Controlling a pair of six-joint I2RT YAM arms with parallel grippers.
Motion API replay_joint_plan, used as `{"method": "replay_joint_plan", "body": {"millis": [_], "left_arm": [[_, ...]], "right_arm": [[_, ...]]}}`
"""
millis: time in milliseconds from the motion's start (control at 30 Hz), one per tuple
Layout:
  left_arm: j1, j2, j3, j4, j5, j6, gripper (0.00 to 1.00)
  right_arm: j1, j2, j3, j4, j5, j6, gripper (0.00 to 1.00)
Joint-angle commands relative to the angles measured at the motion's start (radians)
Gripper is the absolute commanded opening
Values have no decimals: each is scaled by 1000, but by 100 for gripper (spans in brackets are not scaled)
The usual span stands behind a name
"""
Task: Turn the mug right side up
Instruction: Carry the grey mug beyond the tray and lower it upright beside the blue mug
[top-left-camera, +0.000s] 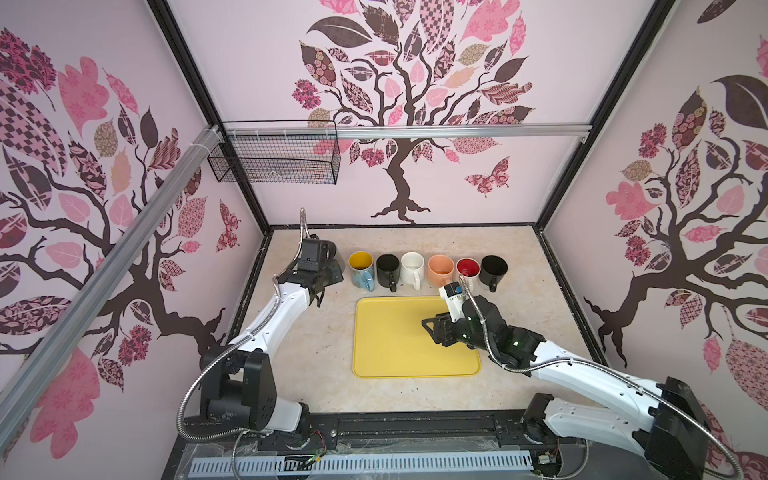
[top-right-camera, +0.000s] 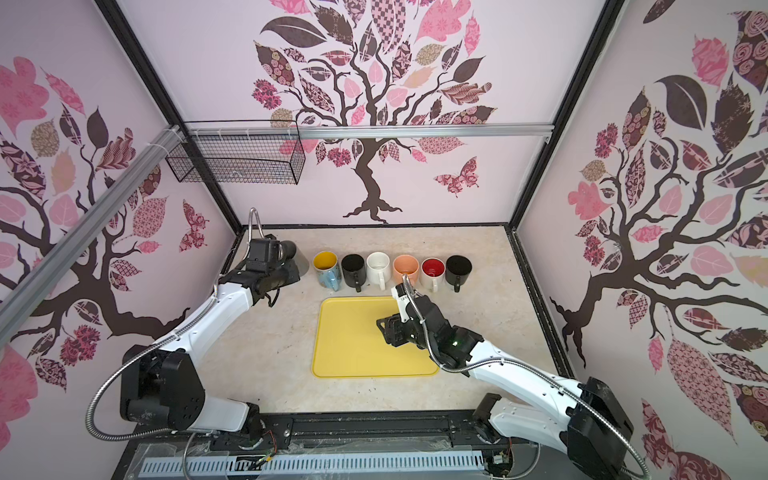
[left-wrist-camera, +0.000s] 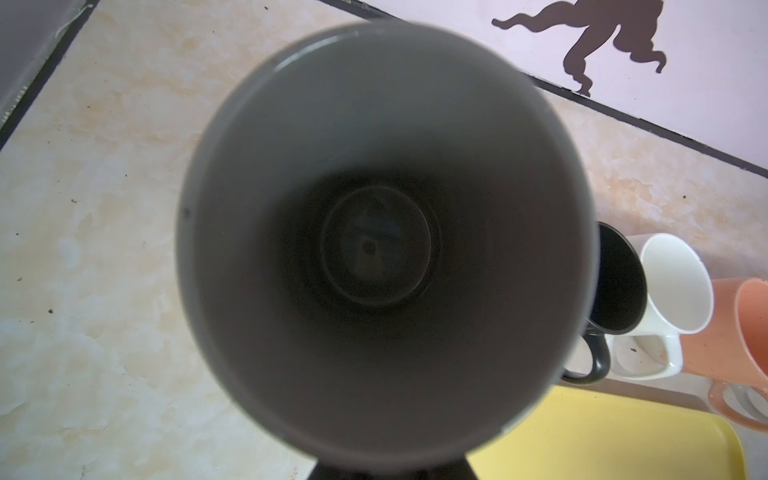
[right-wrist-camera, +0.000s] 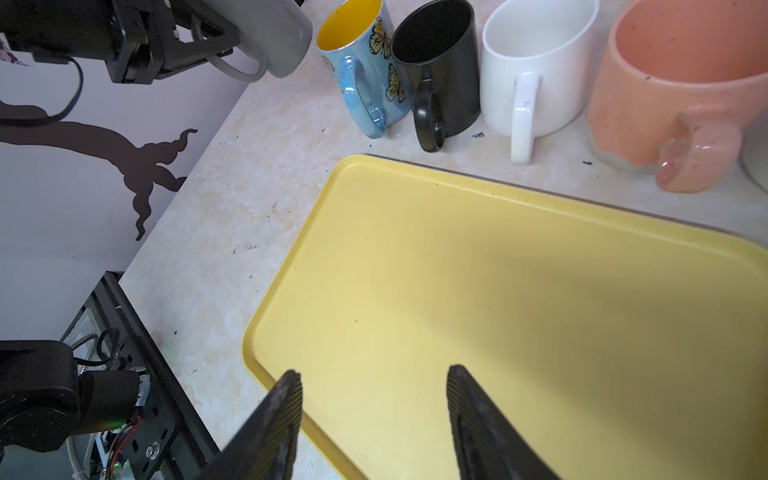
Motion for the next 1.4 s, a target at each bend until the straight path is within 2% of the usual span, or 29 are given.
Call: {"method": "replay_joint_plan", "body": {"millis": [0,433,900,1167,1367], "left_arm": [[3,12,-24,138,-11,-3,0],[4,114,-54,211,6,-7,0],[-2,156,-77,212,-3,12,0],[-46,187,-64,180,-100,41,0],[-61,209,-65,178,-113,37,0]], "right_arm": [[-3,-16,5,-10,9,-19,59],[-3,-8,5,-6,5,-20,60],[-3,-1,1,1,4,-20,62],[-4,0,0,-1,5,-22,63],[-4,-8,-2,-5,9,-22,63]]}}
